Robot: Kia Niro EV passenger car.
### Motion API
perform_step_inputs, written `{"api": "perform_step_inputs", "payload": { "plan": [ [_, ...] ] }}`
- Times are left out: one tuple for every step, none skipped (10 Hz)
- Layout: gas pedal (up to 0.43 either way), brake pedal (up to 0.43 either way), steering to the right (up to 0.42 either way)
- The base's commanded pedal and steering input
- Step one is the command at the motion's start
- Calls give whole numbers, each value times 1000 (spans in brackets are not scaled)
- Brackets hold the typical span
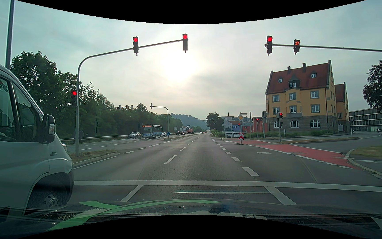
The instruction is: Follow the waypoints while adhering to traffic rules and regulations
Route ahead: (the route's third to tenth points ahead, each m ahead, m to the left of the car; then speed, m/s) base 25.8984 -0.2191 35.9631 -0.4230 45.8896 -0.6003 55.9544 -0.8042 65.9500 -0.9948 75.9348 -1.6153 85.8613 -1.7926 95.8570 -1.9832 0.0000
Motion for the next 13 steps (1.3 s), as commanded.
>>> {"api": "perform_step_inputs", "payload": {
  "plan": [
    [0,305,-14],
    [0,305,-14],
    [0,305,-14],
    [0,305,-14],
    [0,305,-14],
    [0,305,-14],
    [0,305,-14],
    [0,305,-14],
    [0,305,-14],
    [0,305,-14],
    [0,305,-14],
    [0,305,-14],
    [0,305,-14]
  ]
}}
